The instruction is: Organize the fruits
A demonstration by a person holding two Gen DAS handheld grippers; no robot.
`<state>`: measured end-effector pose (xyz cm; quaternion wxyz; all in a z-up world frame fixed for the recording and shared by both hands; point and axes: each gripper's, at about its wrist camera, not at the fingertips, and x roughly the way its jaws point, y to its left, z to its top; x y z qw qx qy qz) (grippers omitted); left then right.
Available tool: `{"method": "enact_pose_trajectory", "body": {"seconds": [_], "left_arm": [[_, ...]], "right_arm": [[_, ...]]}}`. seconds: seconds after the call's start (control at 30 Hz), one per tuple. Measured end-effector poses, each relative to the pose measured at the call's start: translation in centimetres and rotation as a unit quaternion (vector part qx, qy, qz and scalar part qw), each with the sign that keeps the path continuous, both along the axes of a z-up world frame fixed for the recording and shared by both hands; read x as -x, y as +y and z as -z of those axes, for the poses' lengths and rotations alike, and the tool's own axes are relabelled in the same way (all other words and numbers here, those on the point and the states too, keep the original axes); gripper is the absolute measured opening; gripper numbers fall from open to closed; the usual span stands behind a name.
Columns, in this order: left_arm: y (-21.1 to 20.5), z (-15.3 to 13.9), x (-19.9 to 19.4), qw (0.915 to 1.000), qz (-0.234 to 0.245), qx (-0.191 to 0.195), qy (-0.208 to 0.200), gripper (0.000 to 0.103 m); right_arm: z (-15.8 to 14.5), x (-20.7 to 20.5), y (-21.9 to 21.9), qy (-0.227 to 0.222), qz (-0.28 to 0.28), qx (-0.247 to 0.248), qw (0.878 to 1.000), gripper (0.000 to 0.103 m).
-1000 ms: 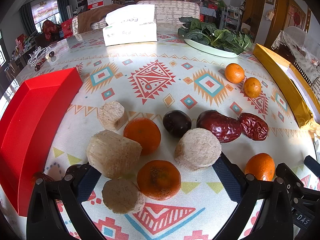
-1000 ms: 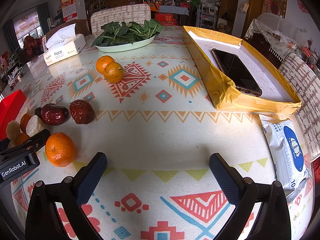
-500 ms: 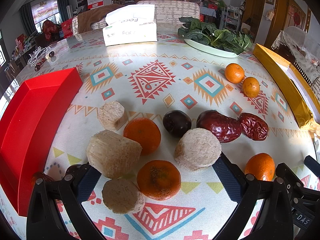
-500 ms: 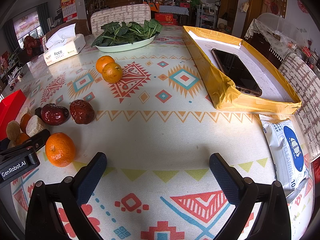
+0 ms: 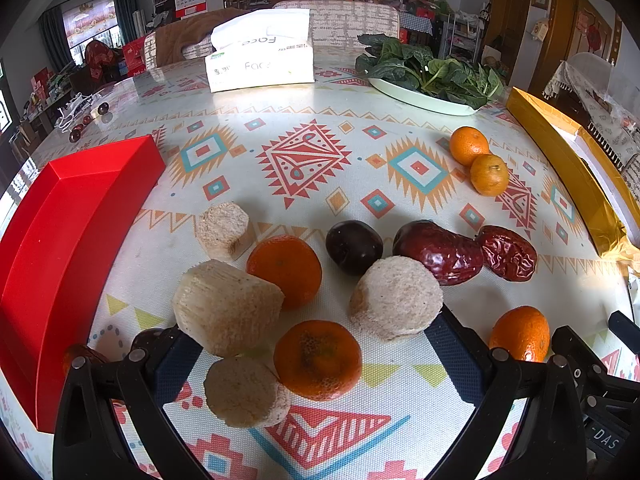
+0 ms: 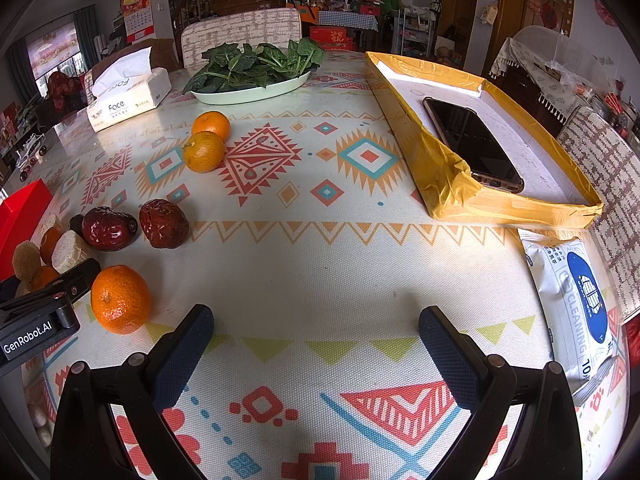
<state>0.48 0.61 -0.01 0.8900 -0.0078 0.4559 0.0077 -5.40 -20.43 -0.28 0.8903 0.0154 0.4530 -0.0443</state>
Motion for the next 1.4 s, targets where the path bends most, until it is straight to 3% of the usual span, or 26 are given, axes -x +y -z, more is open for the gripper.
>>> {"method": "enact_pose_trajectory", "body": {"seconds": [0.17,0.6,0.67,0.7,0.8,1.07,1.17,1.23,1.33,1.4], "left_arm": [[0.0,0.0,0.1,1.0000,0.003,0.001,0.002,0.103],[-0.2,-0.1,1.0,0.9968,0.074,0.001,0.031,0.103],[0.4,-0.6,1.5,0.9955,0.086,0.027,0.030,0.099],[0.8,-0.9,1.8,0.9948,0.089,0.041,0.027,0.094],[2.9,-3.2,3.1,0.9921,0.105,0.068,-0.009,0.092],[11.2,-11.7,4.7,0.9834,0.103,-0.008,-0.149,0.092],[12.9,-11.6,4.1,0.9839,0.103,0.017,-0.145,0.092],[13.8,-10.3,3.9,0.9877,0.087,0.038,-0.124,0.092],[13.5,-8.8,5.3,0.9860,0.085,0.073,-0.124,0.092],[12.5,-8.1,6.3,0.9834,0.097,0.089,-0.125,0.082]], "right_arm": [[0.0,0.0,0.1,0.000,0.000,0.000,1.000,0.103],[0.0,0.8,0.1,0.024,0.002,-0.005,1.000,0.103],[0.0,0.7,0.1,0.026,0.002,-0.005,1.000,0.103],[0.1,0.7,0.0,0.027,0.002,-0.005,1.000,0.103],[0.0,0.7,0.0,0.029,0.000,-0.004,1.000,0.103],[0.0,0.9,-0.1,0.028,-0.017,-0.003,0.999,0.103],[-0.3,1.4,0.1,0.018,-0.020,-0.015,1.000,0.097],[-0.8,2.1,0.6,0.002,-0.035,-0.040,0.999,0.087],[-2.0,3.0,2.3,-0.030,-0.072,-0.061,0.995,0.081],[-2.7,3.3,3.2,-0.043,-0.098,-0.071,0.992,0.080]]}}
